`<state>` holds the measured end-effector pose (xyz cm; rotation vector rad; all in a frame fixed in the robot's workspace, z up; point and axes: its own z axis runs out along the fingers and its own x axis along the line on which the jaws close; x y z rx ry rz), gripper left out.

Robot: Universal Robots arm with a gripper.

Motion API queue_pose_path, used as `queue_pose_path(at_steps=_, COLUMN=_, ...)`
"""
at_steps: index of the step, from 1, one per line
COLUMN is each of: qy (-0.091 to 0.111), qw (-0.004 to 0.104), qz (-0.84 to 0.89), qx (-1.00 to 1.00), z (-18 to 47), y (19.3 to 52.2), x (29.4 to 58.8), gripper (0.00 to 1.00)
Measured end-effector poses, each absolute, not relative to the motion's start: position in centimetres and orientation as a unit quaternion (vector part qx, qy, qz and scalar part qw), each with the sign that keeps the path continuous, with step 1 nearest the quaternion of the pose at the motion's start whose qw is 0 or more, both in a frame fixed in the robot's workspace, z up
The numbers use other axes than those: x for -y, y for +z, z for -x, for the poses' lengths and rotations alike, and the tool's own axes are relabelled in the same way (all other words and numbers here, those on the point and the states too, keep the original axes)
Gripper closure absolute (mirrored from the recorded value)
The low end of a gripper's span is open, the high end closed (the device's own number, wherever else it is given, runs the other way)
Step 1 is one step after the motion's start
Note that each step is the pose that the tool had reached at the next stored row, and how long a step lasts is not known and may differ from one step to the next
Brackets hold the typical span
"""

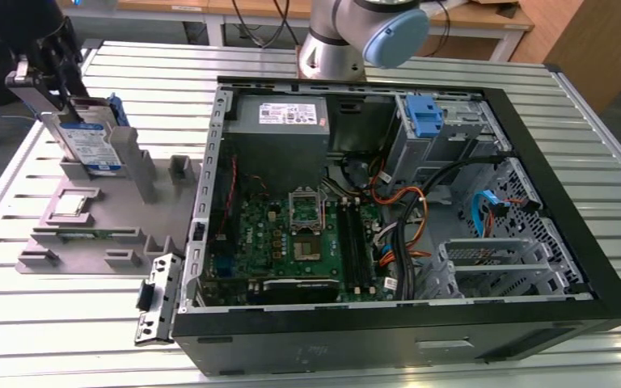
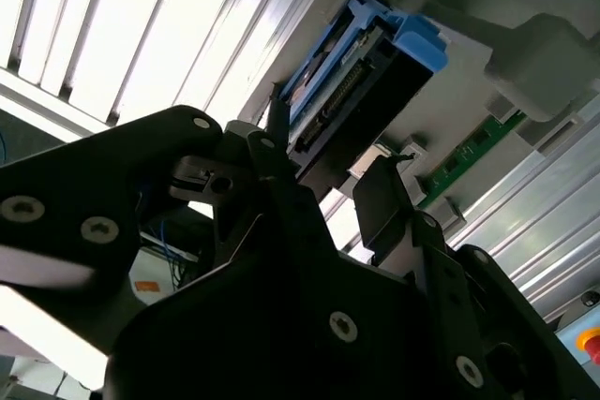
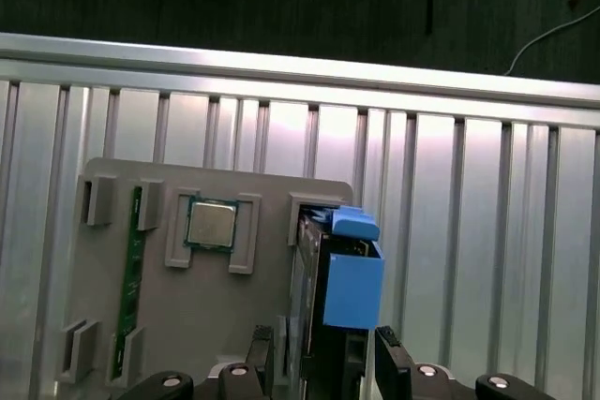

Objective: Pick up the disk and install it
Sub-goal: 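Pick up the disk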

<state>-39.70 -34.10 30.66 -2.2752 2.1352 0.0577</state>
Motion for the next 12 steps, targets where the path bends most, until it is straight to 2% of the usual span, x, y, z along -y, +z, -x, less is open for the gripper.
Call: queue_pose_path(at_steps=12, qy=0.018, qw=0.011, qz=0.73, qx=-0.683, z=39.98, y=29.94, x=34.07, gripper=0.45)
